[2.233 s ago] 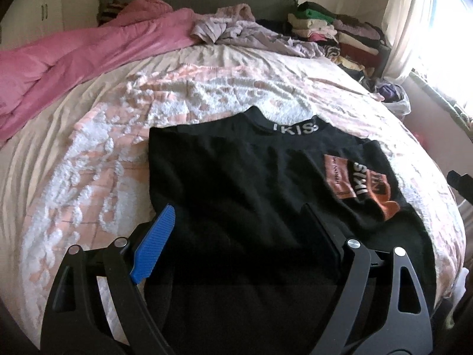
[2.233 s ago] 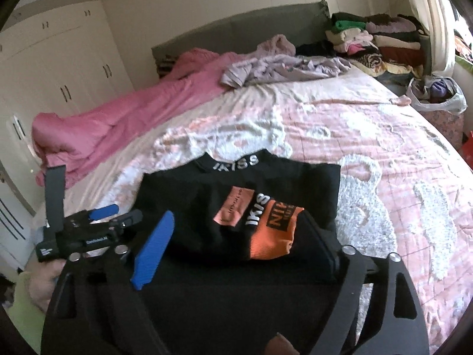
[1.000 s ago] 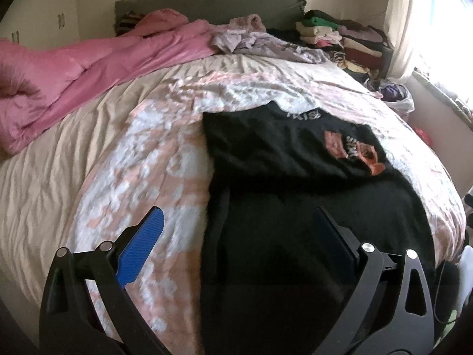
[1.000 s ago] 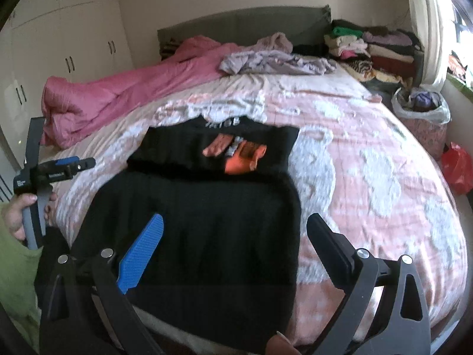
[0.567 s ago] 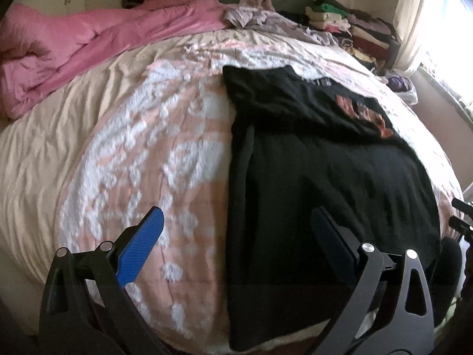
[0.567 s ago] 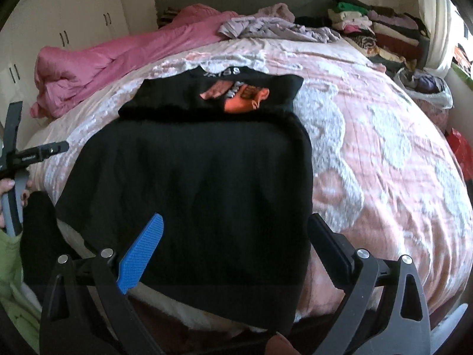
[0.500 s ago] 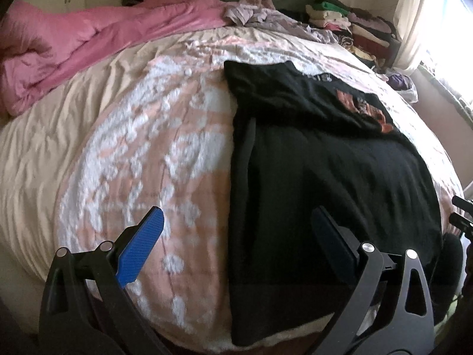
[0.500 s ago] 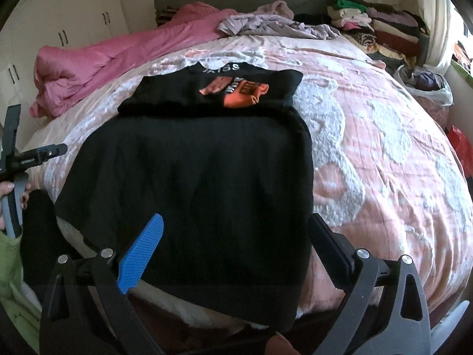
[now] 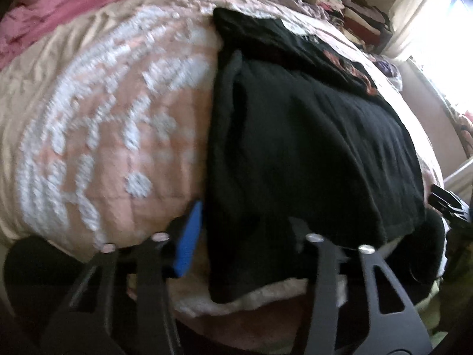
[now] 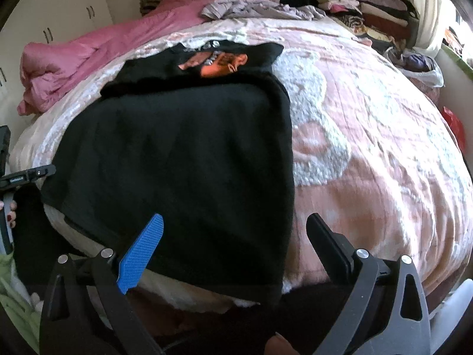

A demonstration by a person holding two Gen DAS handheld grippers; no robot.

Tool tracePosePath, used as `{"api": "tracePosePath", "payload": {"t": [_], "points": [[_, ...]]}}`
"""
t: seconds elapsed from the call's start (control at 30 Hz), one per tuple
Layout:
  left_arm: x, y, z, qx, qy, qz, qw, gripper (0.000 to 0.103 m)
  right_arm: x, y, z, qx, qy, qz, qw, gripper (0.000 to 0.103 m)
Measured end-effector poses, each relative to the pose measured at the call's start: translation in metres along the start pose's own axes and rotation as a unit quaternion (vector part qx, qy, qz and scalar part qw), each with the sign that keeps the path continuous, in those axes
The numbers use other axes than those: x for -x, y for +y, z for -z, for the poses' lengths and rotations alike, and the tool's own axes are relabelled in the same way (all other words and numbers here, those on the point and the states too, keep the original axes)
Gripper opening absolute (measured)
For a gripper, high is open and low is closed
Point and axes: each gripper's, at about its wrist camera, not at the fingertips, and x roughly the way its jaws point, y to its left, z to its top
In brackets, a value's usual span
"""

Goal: Fold small clothes
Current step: 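Move both tools to the sweatshirt hem and grasp it, then lift the hem with both tools and fold it over the collar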

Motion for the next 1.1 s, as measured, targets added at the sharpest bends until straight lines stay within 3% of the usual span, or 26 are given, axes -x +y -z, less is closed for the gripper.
{"api": "tracePosePath", "payload": {"t": [0.13,0.5,0.53,0.57,0.6,0.63,0.77,0.87,1.0,1.1], "points": [[-0.003,0.000,0.005,0.003,0.005,-0.001,1.0000,0.034,-0.004,-0.004,0.007,-0.003,0.013,0.002,1.000,0.082],[-0.010,-0.004,0.009,-0.005,-0.001,-0.015,0.9999,0.035,-0.017,-0.024,0.015,-0.044,0.037,0.004,0.998,0.058],[-0.010,-0.006,0.010,-0.010,-0.004,-0.017,0.9998,0.029,-0.016,-0.024,0.015,-0.044,0.034,0.004,0.998,0.048],[-0.010,-0.007,0.009,-0.010,-0.005,-0.016,0.9998,0.024,-0.015,-0.024,0.015,-0.042,0.031,0.000,0.999,0.031],[-0.008,-0.007,0.009,-0.009,-0.007,-0.012,0.9999,0.011,-0.012,-0.023,0.014,-0.038,0.028,-0.009,0.999,0.023],[-0.006,-0.007,0.008,-0.009,-0.009,-0.012,0.9998,0.007,-0.010,-0.021,0.014,-0.033,0.026,-0.014,0.999,0.014],[0.002,-0.004,0.007,0.000,-0.010,0.007,0.9999,0.005,-0.008,-0.018,0.013,-0.024,0.025,-0.009,0.999,0.011],[0.000,-0.007,0.008,-0.006,0.000,0.010,0.9999,0.005,-0.014,-0.023,0.015,-0.039,0.038,-0.012,0.998,0.020],[-0.009,-0.004,0.011,0.005,0.007,0.012,0.9999,0.008,-0.017,-0.023,0.015,-0.039,0.042,-0.014,0.998,0.023],[-0.006,-0.003,0.009,0.005,0.003,0.013,0.9999,0.004,-0.012,-0.022,0.014,-0.033,0.034,-0.019,0.999,0.013]]}}
